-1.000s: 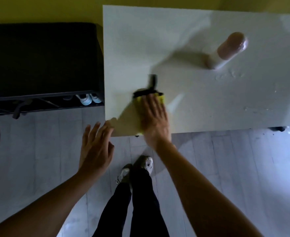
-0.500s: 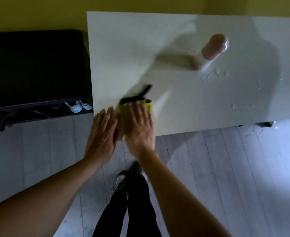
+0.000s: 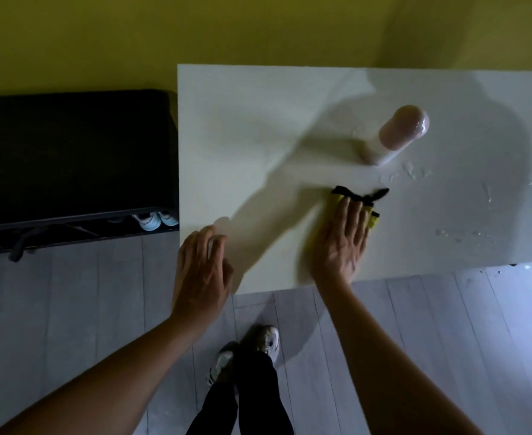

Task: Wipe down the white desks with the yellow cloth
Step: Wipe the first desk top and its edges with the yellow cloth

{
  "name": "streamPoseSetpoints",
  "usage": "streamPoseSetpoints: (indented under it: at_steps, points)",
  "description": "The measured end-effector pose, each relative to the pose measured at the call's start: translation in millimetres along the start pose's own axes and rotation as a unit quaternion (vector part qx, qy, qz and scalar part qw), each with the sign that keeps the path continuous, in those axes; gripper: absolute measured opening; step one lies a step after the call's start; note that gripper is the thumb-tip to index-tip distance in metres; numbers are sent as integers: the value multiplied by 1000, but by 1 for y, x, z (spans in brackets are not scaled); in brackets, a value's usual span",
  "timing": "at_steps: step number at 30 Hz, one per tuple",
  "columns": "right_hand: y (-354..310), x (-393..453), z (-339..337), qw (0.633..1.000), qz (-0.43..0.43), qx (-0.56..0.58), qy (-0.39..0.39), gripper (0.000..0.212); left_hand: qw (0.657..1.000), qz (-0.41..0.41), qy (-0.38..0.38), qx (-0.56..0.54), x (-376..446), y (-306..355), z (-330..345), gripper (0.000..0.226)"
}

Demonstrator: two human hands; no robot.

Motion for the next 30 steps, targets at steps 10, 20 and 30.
streamPoseSetpoints:
  at_steps: [10, 20, 30]
  points:
    - [-102, 58, 45, 896, -434, 39, -90, 56, 996, -63, 62, -30, 41, 21, 18, 63]
    - [-28, 149, 21, 996, -94, 7, 8, 58, 999, -10, 33, 9, 104, 53, 19, 60]
    - [-73, 150, 40, 891, -447, 72, -22, 49, 998, -6, 63, 18, 112, 57, 31, 62]
Point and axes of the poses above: each hand's wrist, its own x-axis towards the middle knuckle, its own z-axis out of the palm, y = z × x, the point moved 1 cm from there along x, towards the middle knuckle, and after that the axes turned 15 degrees about -z, right-handed, at the moved point
